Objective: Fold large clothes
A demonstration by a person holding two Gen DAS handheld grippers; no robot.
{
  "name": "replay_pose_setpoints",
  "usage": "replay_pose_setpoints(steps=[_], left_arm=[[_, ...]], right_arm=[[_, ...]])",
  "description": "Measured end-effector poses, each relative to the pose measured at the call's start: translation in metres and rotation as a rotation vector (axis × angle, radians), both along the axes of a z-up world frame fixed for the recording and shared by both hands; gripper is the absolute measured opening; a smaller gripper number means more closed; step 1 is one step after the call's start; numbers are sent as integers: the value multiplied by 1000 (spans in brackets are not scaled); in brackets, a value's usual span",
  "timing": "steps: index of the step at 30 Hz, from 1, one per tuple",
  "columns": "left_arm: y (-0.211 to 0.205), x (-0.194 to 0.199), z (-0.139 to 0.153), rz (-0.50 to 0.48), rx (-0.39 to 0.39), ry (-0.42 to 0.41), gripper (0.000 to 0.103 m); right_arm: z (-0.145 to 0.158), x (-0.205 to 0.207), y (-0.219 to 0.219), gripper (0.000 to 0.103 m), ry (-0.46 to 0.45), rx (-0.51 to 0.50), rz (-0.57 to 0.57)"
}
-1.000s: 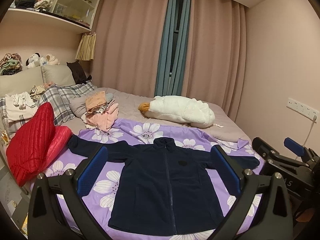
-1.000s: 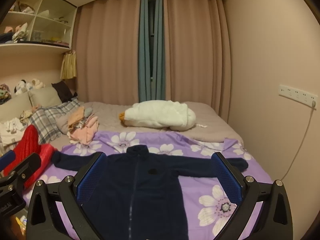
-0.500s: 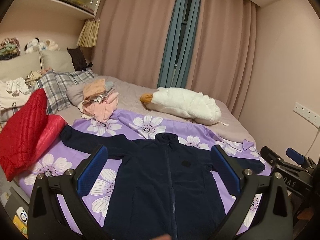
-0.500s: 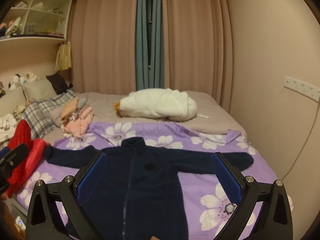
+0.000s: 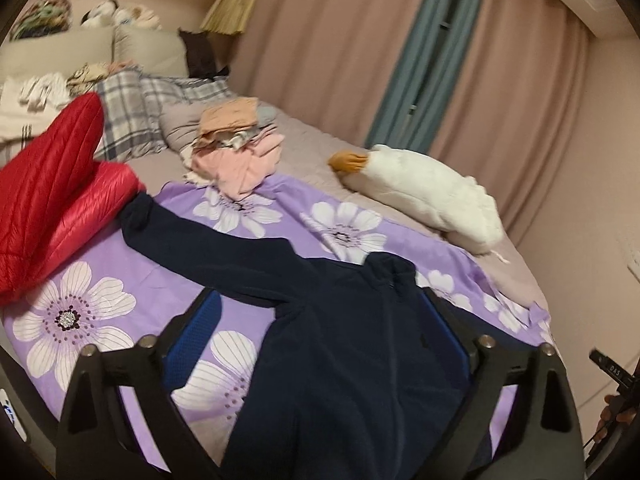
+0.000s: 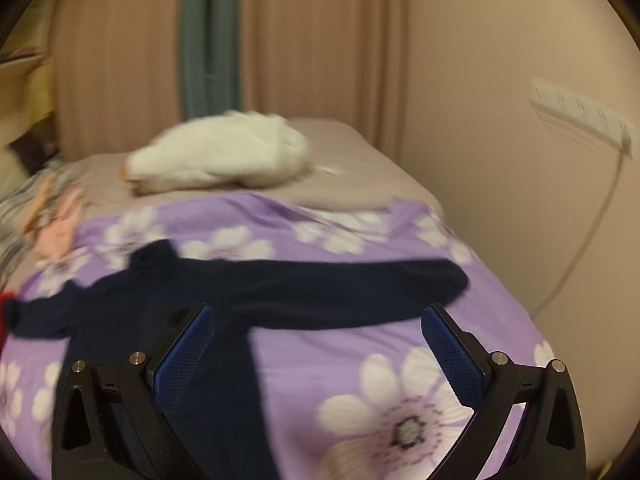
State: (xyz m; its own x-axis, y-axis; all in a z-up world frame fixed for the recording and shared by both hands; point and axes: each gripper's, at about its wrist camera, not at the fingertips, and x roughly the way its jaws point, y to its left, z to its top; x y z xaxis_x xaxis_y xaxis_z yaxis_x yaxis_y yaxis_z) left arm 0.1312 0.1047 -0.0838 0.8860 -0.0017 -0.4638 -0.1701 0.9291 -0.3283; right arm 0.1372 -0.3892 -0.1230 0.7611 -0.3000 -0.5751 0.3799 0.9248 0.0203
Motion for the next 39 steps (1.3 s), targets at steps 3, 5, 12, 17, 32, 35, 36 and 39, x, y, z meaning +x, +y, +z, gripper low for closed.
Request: replay_pose_setpoints(steps=[3, 5, 12, 17, 32, 35, 36, 39], left_arm=[[10, 20, -13, 27, 13, 25, 75], [15, 32, -19, 40, 26, 47, 63], [33, 65, -51, 53, 9, 127, 53], [40, 77, -64, 69, -15, 130, 57], [57, 63, -66, 103, 0, 93, 67], [59, 60, -68, 89, -25, 91, 67], [60, 58, -68, 88, -32, 88, 67], [61, 52, -67, 99, -32, 77, 67]], right_arm=[[-27, 20, -70, 103, 54, 107, -116], [-44, 29, -104, 103, 76, 173, -179], [-113, 63, -179, 85, 88, 487, -281], [-161, 92, -200, 81, 106, 682, -353], [-96, 126, -147, 12, -52, 481, -299], [-58, 140, -100, 12, -99, 428, -190], [-49, 146, -80, 12, -110, 411, -142], [-15, 165, 15, 12, -147, 369, 88]])
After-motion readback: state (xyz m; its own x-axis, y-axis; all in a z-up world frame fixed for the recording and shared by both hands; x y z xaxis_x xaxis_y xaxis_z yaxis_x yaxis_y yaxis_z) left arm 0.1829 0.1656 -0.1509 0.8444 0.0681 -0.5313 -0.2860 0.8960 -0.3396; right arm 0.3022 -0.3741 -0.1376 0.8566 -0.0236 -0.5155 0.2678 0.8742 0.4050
